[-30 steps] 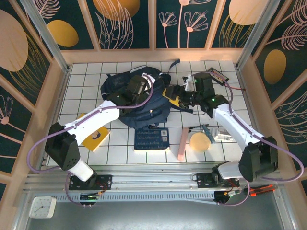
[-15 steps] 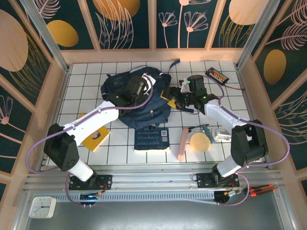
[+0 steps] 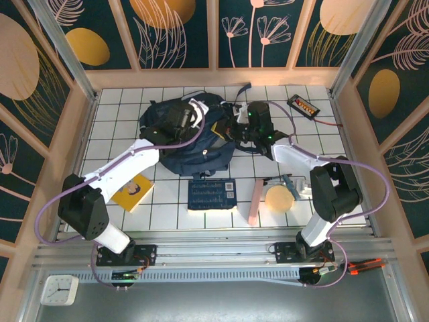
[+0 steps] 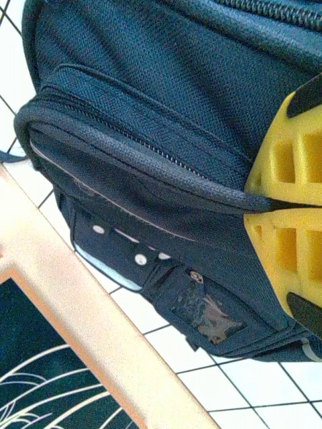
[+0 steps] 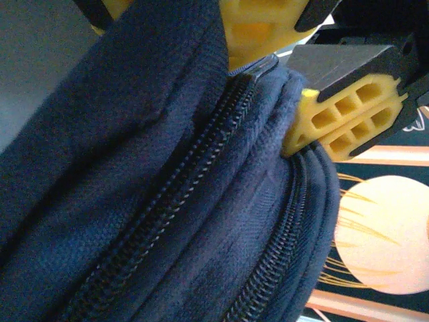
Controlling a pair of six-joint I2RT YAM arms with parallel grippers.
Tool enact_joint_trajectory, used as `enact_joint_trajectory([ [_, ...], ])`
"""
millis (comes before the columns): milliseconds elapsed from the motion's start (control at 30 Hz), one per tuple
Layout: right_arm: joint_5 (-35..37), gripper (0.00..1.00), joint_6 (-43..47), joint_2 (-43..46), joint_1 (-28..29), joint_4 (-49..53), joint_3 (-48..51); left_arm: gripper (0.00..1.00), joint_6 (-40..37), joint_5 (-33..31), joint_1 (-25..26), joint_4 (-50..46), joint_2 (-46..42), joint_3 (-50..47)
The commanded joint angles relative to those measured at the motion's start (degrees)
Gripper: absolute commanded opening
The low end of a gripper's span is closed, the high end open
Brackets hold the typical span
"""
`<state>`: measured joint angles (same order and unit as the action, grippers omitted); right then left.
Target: Pack the student bag
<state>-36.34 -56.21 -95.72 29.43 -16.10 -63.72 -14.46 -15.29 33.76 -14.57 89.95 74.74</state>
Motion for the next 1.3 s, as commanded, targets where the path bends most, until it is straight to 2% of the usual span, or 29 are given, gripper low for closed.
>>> enact_joint_trajectory([
  [0,2.1,0.00,-3.6,3.5,1.6,-6.9,-0.3,0.05,-2.1,-0.7,-2.1,6.8,-1.3,4.4],
  [100,5.0,0.00,-5.2,2.7,2.4,-8.0,-3.8,0.56,1.0,-0.6,-2.5,5.2,-3.0,5.4],
  [133,5.8,0.00,-4.7,2.0,2.8,-6.9,-6.1,0.69,2.7,-0.8,-2.6,4.0,-4.2,5.6],
  [200,7.0,0.00,-3.9,0.6,3.4,-4.6,-10.2,0.81,6.6,-2.2,-2.9,0.4,-6.3,6.5],
  [267,7.6,0.00,-3.5,-0.6,3.9,-3.2,-13.2,0.86,11.9,-3.3,-3.1,-6.0,-7.4,9.1],
  [433,9.7,0.00,-1.7,-2.9,5.2,1.4,-18.7,0.83,26.6,-1.4,-3.2,-32.4,-3.5,23.0],
  [500,10.9,0.00,-1.6,-3.3,5.6,2.3,-19.8,0.81,29.7,2.1,-3.2,-40.3,-2.4,25.5],
  [567,11.5,0.00,-1.6,-3.6,6.0,2.2,-20.1,0.81,33.2,3.9,-3.2,-43.8,-3.0,26.4],
  [667,12.5,0.00,-1.5,-3.8,6.4,2.4,-20.2,0.82,38.4,6.3,-3.2,-46.1,-4.9,27.9],
  [833,13.4,0.00,-1.0,-4.1,6.9,3.1,-20.0,0.80,42.1,14.6,-3.2,-51.1,-5.3,27.3],
  [1067,13.6,0.00,-1.0,-5.5,7.3,3.4,-21.1,0.60,43.6,20.7,-3.2,-50.0,-8.6,21.1],
  [1267,13.6,0.00,-0.9,-6.4,8.1,3.9,-22.8,0.54,44.9,22.9,-3.1,-41.2,-9.9,12.6],
])
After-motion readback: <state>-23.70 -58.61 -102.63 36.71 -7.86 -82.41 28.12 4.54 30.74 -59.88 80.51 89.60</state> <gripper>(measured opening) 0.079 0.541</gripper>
